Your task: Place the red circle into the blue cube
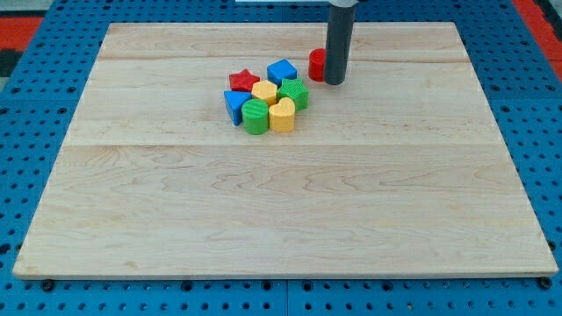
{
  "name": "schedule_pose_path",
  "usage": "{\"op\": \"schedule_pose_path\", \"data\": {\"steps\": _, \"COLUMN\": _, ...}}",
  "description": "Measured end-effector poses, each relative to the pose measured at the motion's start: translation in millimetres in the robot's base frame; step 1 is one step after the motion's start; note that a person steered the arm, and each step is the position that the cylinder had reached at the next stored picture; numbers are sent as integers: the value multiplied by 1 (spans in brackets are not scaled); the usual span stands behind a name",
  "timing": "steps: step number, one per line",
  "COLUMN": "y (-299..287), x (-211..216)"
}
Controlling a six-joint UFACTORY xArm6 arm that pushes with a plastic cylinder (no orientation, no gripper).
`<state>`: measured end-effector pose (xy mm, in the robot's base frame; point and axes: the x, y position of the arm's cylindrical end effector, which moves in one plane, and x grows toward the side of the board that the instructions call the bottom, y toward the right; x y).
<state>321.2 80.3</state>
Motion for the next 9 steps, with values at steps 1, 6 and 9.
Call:
{"op": "schedule_pose_path", "data": {"steps": 1, "y": 28, "x": -7}}
{"op": "schedule_pose_path", "data": {"steps": 6, "y": 10, "x": -32}}
{"op": "schedule_pose_path", "data": {"steps": 9, "y": -51, "x": 12}}
